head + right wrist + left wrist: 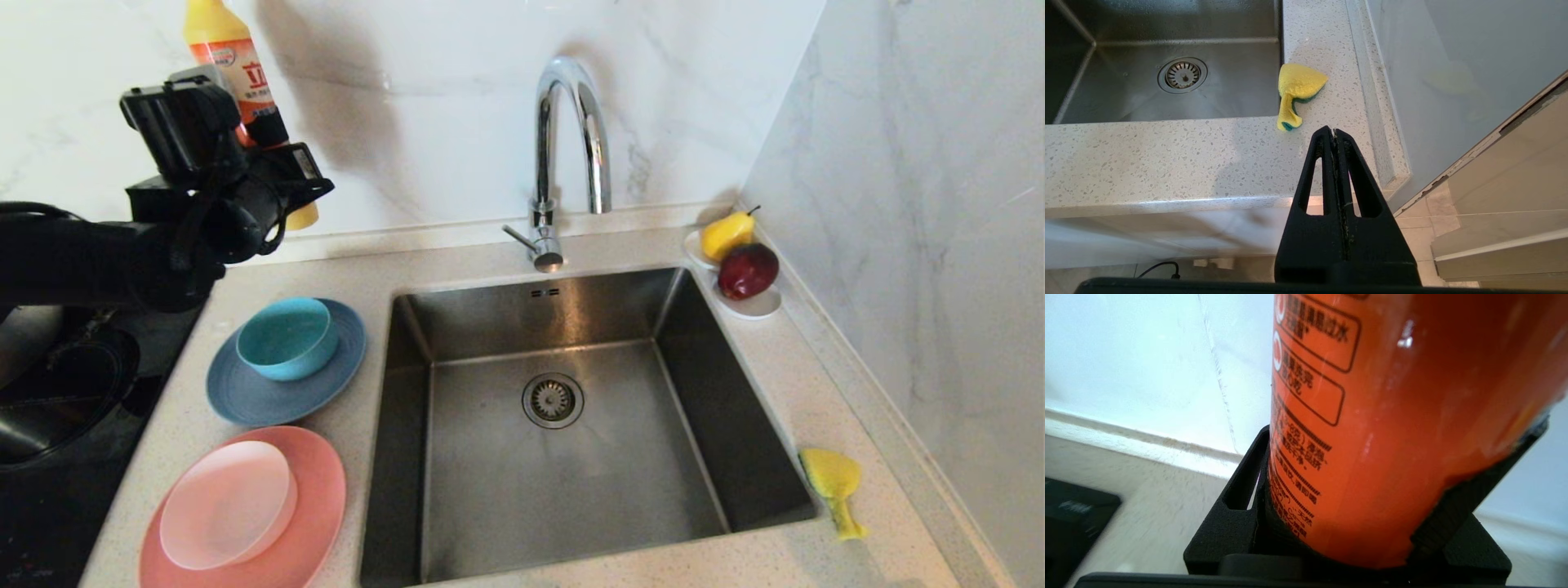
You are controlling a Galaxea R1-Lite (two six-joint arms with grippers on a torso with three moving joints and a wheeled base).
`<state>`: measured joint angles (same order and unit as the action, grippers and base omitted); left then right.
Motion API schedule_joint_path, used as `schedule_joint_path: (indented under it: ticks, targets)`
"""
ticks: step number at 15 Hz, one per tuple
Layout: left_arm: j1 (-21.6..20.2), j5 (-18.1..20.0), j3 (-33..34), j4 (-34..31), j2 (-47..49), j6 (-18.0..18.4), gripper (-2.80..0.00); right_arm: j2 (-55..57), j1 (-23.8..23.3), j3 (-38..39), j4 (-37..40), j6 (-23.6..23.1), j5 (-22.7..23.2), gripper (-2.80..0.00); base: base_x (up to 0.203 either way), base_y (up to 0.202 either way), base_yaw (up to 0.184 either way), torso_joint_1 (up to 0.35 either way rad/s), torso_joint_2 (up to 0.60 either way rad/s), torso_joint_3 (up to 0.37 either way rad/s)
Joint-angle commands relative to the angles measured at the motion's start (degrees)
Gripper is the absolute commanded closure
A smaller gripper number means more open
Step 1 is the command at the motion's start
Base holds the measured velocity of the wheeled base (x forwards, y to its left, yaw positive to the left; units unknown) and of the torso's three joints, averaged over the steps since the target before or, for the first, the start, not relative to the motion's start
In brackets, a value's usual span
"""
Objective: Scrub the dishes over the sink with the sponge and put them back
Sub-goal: Grab the dish soap, then squeeze it onto the sponge
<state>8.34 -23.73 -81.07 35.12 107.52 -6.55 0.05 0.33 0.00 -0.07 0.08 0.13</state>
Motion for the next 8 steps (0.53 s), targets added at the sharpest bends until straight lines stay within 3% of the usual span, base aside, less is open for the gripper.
schedule_joint_path:
  ticks: [1, 5, 8]
  targets:
    - [4.3, -0.2, 5.4, -3.7, -13.9, 2.0, 0.0, 0.0, 0.0, 0.0, 0.0, 0.0, 0.0, 0.0, 0.0, 0.0, 0.0, 0.0, 0.0, 0.0]
    - [16.0, -0.1, 11.9, -13.6, -26.6, 9.1, 0.0, 0.0, 0.0, 0.0, 0.0, 0.0, 0.0, 0.0, 0.0, 0.0, 0.0, 0.0, 0.0, 0.0]
    - [23.0, 0.4, 9.1, -24.5, -31.0, 13.4, 0.0, 0.0, 0.0, 0.0, 0.0, 0.0, 0.0, 0.0, 0.0, 0.0, 0.0, 0.0, 0.0, 0.0]
